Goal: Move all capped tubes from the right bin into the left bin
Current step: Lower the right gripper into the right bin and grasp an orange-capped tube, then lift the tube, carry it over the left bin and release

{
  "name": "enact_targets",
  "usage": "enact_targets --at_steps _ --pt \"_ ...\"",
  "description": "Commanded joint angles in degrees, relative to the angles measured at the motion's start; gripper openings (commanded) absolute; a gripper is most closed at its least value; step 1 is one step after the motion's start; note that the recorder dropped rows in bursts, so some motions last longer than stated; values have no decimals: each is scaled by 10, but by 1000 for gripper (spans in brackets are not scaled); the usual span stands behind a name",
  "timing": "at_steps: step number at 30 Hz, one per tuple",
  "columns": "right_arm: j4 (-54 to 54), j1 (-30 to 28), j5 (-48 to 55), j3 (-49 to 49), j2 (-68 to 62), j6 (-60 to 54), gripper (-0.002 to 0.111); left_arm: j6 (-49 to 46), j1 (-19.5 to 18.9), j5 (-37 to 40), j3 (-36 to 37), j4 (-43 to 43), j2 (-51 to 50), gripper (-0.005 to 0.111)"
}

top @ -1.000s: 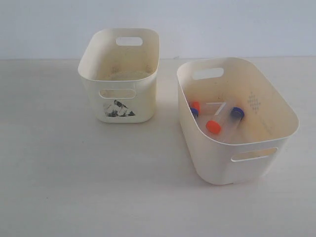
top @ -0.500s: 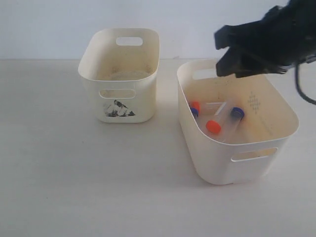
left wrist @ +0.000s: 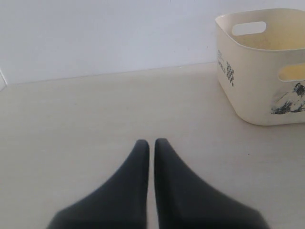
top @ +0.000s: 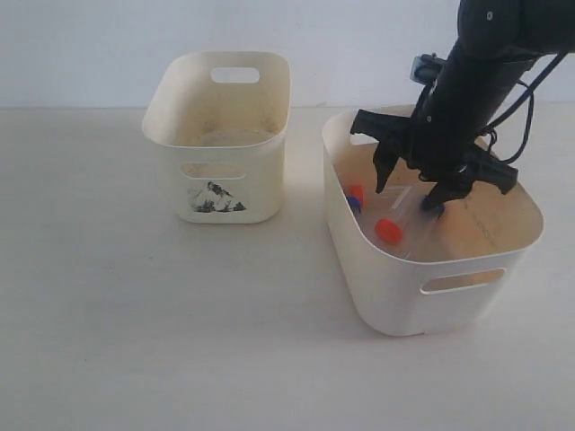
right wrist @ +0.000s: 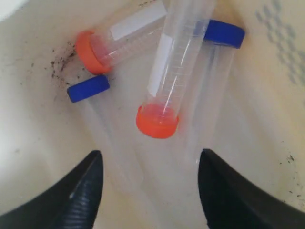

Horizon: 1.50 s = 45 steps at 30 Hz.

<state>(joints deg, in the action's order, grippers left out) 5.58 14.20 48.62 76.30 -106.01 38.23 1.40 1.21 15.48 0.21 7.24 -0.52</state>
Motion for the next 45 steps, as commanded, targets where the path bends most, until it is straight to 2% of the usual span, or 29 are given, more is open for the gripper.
enact_targets --at_steps 1,10,21,31,33,35,42,45 --pt "-19 2 -17 3 -3 38 56 7 -1 -5 -2 -6 1 4" --pt "-32 30 -49 3 -51 79 56 7 -1 -5 -2 -6 1 4" --pt "-107 30 -59 3 -78 113 56 7 -1 -5 -2 -6 1 4" --pt "-106 30 -103 3 -107 115 56 7 -1 -5 -2 -6 1 4" --pt "-106 30 -109 3 -107 115 51 7 -1 -5 -2 -6 1 4" --pt "-108 30 -109 3 -107 115 41 7 -1 -5 -2 -6 1 4" --pt "-123 30 -100 3 -100 106 0 7 -1 -5 -2 -6 1 4" --pt "-141 30 -101 4 -77 105 0 7 -1 -5 -2 -6 1 4"
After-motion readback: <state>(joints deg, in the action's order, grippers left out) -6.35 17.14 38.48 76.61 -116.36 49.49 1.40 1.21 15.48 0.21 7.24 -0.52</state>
